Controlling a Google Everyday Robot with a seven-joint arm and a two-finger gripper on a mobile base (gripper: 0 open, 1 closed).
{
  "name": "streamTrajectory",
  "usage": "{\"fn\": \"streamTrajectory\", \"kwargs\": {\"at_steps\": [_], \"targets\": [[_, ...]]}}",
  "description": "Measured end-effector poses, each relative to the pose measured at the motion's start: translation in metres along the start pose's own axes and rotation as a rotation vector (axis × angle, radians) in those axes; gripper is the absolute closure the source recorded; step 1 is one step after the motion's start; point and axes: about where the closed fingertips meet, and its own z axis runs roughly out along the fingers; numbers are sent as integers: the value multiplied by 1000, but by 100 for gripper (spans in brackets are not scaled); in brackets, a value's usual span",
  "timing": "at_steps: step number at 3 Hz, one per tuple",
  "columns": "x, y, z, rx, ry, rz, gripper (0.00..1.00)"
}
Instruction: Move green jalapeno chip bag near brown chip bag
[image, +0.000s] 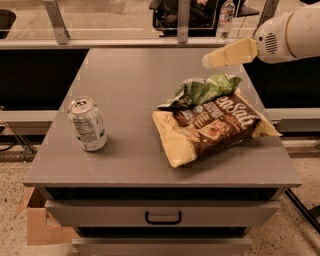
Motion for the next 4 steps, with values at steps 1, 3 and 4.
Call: {"fn": "streamTrajectory", "kwargs": {"at_steps": [1,3,4], "targets": [[-2,-23,-3,136,-59,-13,0],[-44,-101,9,300,-213,-16,0],[-73,-121,2,317,-259,-24,0]]}}
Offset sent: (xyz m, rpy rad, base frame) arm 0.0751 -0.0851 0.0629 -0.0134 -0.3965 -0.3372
